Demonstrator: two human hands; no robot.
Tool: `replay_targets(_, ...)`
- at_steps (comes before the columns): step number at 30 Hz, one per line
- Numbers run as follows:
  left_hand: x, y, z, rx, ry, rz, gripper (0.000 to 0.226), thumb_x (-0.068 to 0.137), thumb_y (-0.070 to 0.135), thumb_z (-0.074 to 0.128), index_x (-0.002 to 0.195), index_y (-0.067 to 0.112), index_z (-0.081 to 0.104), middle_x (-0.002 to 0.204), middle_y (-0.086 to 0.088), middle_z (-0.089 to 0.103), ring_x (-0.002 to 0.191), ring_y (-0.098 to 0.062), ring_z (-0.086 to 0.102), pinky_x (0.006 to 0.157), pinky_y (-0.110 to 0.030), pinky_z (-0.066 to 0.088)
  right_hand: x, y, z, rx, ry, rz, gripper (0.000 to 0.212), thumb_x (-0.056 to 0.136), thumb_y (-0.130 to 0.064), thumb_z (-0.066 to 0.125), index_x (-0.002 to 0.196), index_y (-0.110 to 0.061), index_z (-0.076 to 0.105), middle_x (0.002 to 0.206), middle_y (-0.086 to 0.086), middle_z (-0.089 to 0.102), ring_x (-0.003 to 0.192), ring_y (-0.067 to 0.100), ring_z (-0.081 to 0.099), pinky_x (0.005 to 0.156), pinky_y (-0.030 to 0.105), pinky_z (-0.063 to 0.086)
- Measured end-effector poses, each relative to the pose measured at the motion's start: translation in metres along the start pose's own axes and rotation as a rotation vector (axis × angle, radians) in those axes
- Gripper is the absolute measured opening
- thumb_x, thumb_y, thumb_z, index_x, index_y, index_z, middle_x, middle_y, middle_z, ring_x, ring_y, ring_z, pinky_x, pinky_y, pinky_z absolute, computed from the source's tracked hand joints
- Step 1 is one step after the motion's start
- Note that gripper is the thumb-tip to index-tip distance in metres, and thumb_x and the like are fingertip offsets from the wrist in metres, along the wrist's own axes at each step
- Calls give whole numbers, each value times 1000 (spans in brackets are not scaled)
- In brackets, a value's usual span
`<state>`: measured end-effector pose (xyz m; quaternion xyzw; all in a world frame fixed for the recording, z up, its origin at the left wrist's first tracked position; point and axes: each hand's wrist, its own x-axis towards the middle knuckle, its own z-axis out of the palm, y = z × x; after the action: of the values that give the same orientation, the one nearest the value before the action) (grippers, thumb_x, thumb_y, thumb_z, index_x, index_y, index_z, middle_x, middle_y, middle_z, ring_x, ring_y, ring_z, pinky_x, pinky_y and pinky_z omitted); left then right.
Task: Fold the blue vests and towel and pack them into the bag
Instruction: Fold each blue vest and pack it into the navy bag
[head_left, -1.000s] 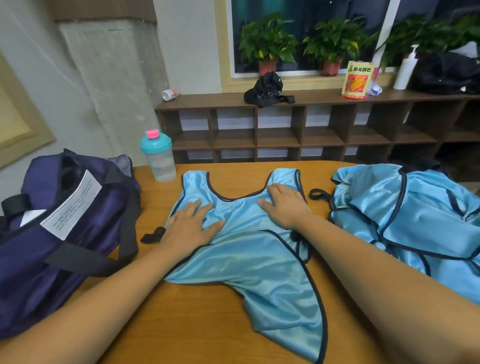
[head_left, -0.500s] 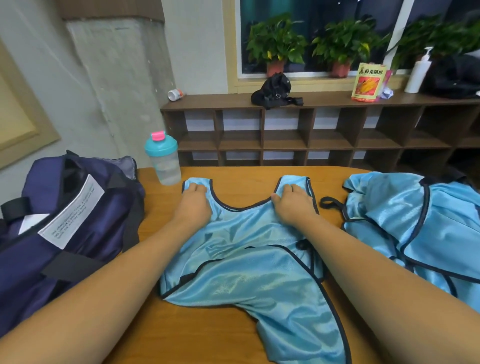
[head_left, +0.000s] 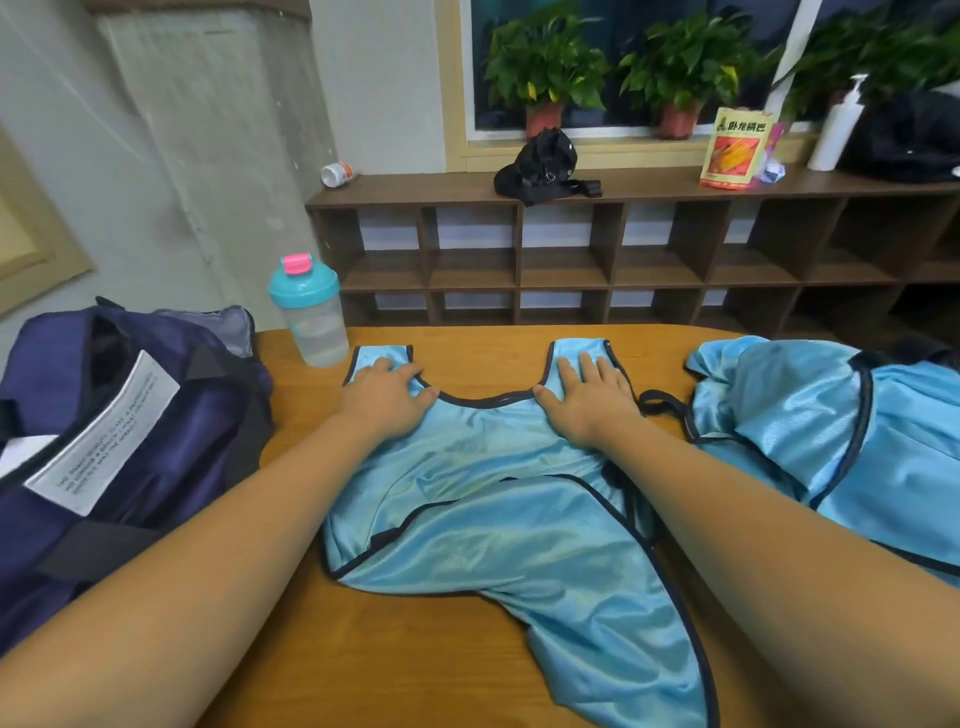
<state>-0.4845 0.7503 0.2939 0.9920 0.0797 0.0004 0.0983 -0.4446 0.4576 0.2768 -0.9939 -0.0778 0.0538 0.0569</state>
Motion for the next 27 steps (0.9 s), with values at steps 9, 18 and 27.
replay_targets(9, -64, 32, -18, -284, 56, 289, 36, 102, 47, 65, 131, 26, 65, 129, 7, 55, 115, -13, 58, 104, -32, 46, -52, -14, -24, 144, 145, -158, 57, 112, -42, 39, 161, -14, 37, 167, 16, 34, 152, 36, 31, 122, 49, 31)
replay_targets(18, -146, 54, -29, -355, -258, 482, 41, 88, 74, 66, 116, 44, 68, 108, 19, 66, 100, 1, 61, 91, -24, 51, -148, 1, -35, 399, 139, -372, 28, 105, -51, 56, 110, -28, 70, 102, -9, 66, 104, 15, 61, 89, 32, 47)
replay_targets(27, -167, 63, -31, -341, -243, 475, 47, 91, 33, 82, 132, 44, 61, 108, 14, 63, 91, -4, 63, 85, -26, 52, -197, 17, -44, 314, -1, -348, 51, 87, -44, 84, 130, -29, 59, 95, -12, 67, 88, 8, 65, 79, 33, 55)
